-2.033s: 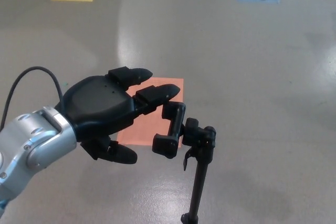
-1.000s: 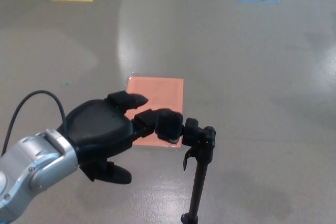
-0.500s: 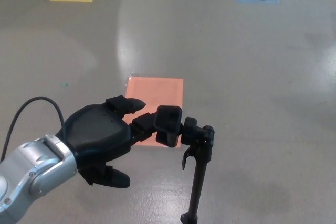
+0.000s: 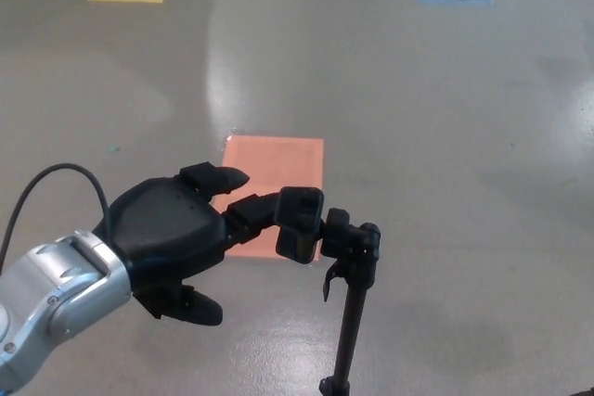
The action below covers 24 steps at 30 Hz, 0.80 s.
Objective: The robot uses its left hand to grab the top of a phone stand kept on the floor and tilt it upwards to adjust its angle
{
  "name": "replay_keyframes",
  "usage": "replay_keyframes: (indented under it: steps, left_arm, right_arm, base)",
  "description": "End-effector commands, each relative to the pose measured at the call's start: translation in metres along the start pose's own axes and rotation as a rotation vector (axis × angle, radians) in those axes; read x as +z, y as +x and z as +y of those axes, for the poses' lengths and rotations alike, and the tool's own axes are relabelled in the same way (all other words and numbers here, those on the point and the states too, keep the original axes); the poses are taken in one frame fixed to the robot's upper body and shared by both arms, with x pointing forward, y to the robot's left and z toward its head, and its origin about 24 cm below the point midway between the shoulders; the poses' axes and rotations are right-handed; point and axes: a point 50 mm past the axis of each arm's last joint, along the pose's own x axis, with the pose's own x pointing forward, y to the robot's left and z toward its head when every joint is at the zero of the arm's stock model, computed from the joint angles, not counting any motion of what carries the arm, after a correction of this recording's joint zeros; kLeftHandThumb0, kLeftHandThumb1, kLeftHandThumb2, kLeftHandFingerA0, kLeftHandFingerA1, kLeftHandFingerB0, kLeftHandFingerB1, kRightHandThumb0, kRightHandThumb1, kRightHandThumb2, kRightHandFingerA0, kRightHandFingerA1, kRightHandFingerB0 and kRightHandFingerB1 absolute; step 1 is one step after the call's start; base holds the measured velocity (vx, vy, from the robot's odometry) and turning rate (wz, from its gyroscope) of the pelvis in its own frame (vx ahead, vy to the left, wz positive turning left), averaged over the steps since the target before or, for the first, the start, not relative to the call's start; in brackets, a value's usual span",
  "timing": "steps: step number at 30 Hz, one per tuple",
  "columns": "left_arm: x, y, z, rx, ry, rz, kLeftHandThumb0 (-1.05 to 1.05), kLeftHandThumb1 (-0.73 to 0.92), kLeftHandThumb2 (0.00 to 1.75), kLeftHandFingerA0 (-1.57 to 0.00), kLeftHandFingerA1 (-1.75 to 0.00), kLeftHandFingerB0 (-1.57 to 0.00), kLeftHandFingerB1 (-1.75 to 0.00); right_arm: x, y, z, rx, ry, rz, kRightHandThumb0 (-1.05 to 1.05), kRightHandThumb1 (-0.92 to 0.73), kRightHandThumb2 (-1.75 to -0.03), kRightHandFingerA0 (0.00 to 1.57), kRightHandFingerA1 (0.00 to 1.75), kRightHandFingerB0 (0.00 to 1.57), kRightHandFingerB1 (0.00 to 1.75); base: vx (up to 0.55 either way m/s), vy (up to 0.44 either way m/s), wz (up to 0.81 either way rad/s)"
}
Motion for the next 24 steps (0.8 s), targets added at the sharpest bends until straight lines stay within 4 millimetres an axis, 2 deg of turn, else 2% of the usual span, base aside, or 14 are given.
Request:
replay_keyframes:
  steps: [1, 2, 3, 13, 15, 16, 19, 20, 21, 24]
  left_arm:
    - [0.000, -0.007, -0.005, -0.006, 0.010, 0.001, -0.75, 0.66, 0.61, -0.09, -0.24, 0.00, -0.15]
    - [0.001, -0.008, -0.006, -0.005, 0.012, -0.004, -0.74, 0.66, 0.61, -0.09, -0.25, 0.00, -0.15]
    - [0.001, -0.009, -0.008, -0.005, 0.010, -0.007, -0.76, 0.52, 0.89, -0.07, -0.27, 0.00, -0.16]
    - [0.003, -0.011, -0.015, -0.003, 0.003, -0.013, -0.77, 0.53, 0.90, -0.08, -0.26, 0.00, -0.15]
    - [0.004, -0.011, -0.016, -0.013, -0.009, -0.011, -0.83, 0.56, 0.90, -0.09, -0.21, 0.00, -0.10]
    - [0.005, -0.011, -0.017, -0.016, -0.010, -0.010, -0.76, 0.67, 0.61, -0.08, -0.25, 0.00, -0.14]
    - [0.006, -0.011, -0.017, -0.016, -0.008, -0.012, -0.76, 0.67, 0.61, -0.08, -0.25, 0.00, -0.14]
    - [0.007, -0.011, -0.016, -0.018, 0.000, -0.013, -0.76, 0.68, 0.61, -0.09, -0.25, 0.00, -0.13]
    - [0.008, -0.010, -0.016, -0.016, 0.005, -0.014, -0.78, 0.53, 0.91, -0.07, -0.26, 0.00, -0.16]
    - [0.009, -0.009, -0.015, -0.010, 0.003, -0.019, -0.77, 0.53, 0.90, -0.07, -0.26, 0.00, -0.16]
  right_arm:
    - [-0.003, -0.002, -0.008, -0.008, -0.020, 0.018, -0.71, -0.80, -0.64, 0.15, 0.35, 0.20, 0.31]
    - [-0.003, -0.002, -0.008, -0.008, -0.015, 0.019, -0.71, -0.79, -0.64, 0.15, 0.35, 0.20, 0.31]
    - [-0.002, -0.002, -0.008, -0.009, -0.014, 0.021, -0.69, -0.78, -0.63, 0.16, 0.33, 0.20, 0.28]
    - [-0.001, -0.002, -0.010, -0.015, -0.013, 0.015, -0.72, -0.79, -0.64, 0.16, 0.35, 0.19, 0.31]
    - [-0.001, -0.002, -0.010, -0.014, -0.015, 0.014, -0.72, -0.79, -0.64, 0.16, 0.35, 0.19, 0.31]
    - [-0.001, -0.002, -0.010, -0.013, -0.014, 0.012, -0.71, -0.77, -0.63, 0.14, 0.34, 0.19, 0.29]
    - [-0.001, -0.002, -0.010, -0.011, -0.011, 0.011, -0.71, -0.77, -0.63, 0.14, 0.34, 0.19, 0.29]
    - [0.000, -0.002, -0.010, -0.012, -0.013, 0.010, -0.72, -0.77, -0.63, 0.15, 0.35, 0.20, 0.29]
    - [0.001, -0.002, -0.010, -0.011, -0.013, 0.009, -0.72, -0.77, -0.63, 0.16, 0.34, 0.20, 0.29]
    - [0.001, -0.002, -0.011, -0.010, -0.010, 0.006, -0.72, -0.77, -0.63, 0.15, 0.34, 0.20, 0.29]
  base:
    - [0.00, 0.000, 0.00]
    - [0.00, 0.000, 0.00]
    - [0.00, 0.000, 0.00]
    - [0.00, 0.000, 0.00]
    - [0.00, 0.000, 0.00]
    - [0.00, 0.000, 0.00]
    - [0.00, 0.000, 0.00]
    - [0.00, 0.000, 0.00]
    - [0.00, 0.000, 0.00]
    - [0.00, 0.000, 0.00]
